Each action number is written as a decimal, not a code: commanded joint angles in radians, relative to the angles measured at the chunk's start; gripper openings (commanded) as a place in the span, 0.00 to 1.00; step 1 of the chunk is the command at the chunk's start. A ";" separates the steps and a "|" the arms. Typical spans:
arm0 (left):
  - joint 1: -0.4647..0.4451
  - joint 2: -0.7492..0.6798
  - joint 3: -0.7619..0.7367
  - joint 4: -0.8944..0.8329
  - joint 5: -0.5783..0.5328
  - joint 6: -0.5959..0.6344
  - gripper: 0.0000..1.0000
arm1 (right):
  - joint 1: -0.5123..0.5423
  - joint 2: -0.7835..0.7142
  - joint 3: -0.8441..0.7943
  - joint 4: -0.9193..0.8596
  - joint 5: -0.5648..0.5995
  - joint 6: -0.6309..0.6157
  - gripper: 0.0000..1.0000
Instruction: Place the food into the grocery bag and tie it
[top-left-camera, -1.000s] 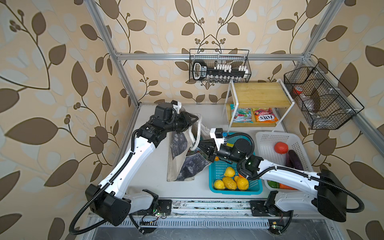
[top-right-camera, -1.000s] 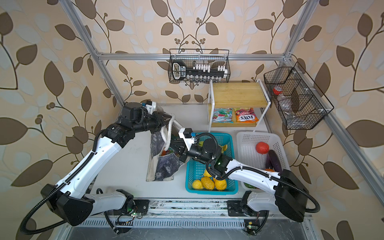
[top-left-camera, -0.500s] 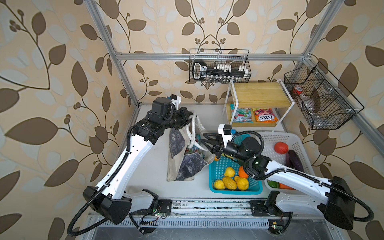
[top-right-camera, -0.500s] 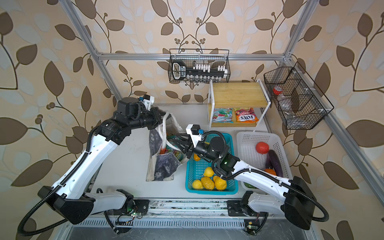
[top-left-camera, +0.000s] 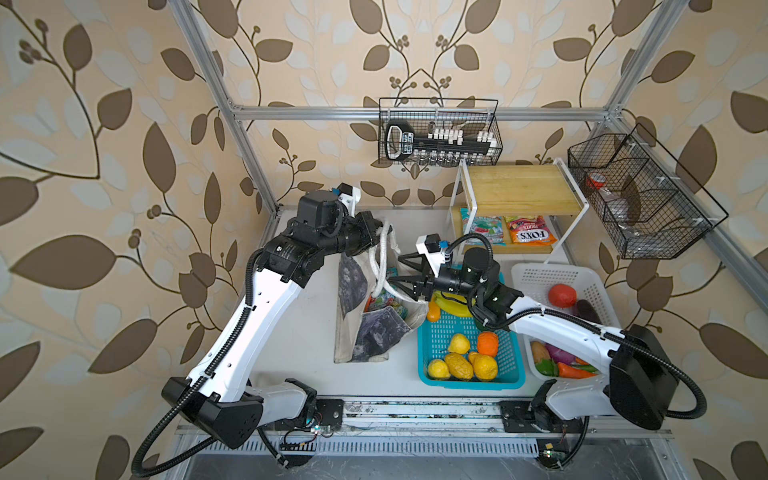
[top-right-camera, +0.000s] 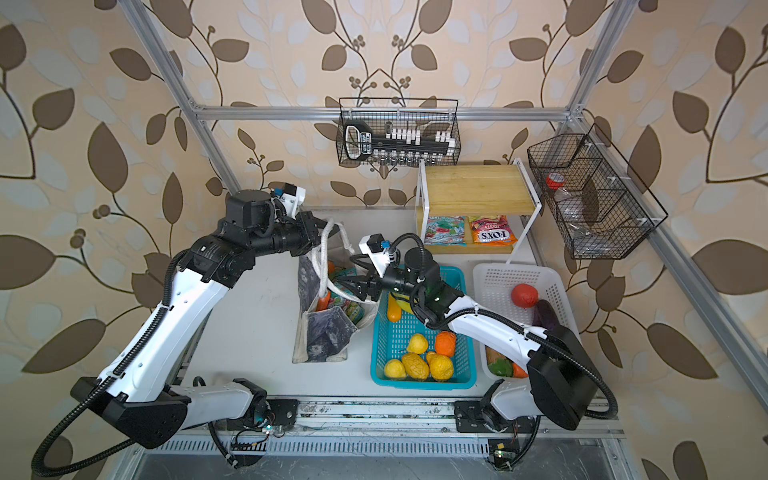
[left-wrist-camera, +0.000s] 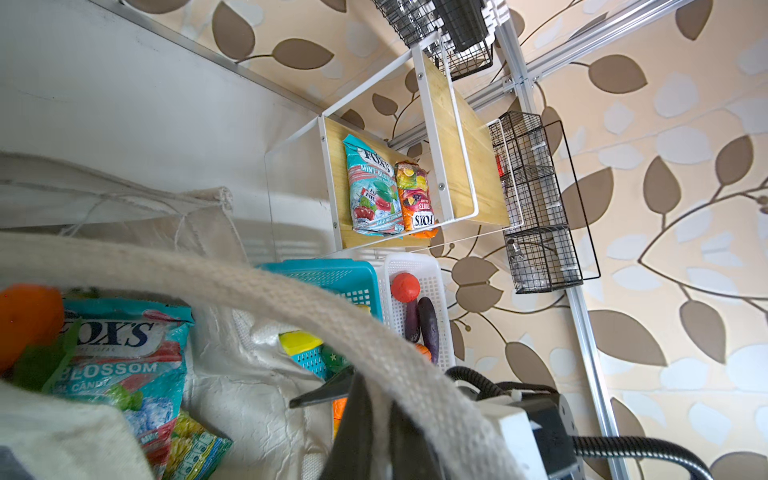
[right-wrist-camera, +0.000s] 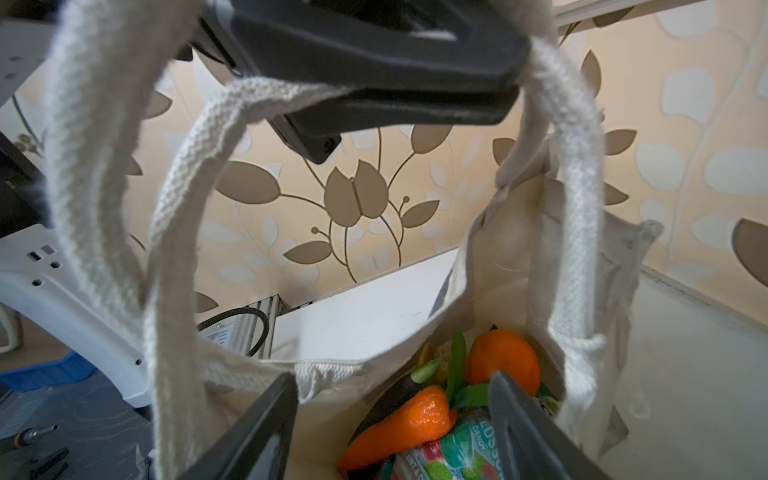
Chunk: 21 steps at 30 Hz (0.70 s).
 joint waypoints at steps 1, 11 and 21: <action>0.002 -0.059 0.052 0.040 0.031 0.067 0.00 | 0.017 0.036 0.068 0.002 -0.132 -0.073 0.75; 0.003 -0.129 -0.062 0.100 -0.059 0.140 0.00 | 0.090 0.051 0.069 -0.005 -0.164 -0.088 0.88; 0.003 -0.169 -0.151 0.170 -0.076 0.160 0.00 | 0.150 0.159 0.110 0.087 -0.164 -0.183 0.93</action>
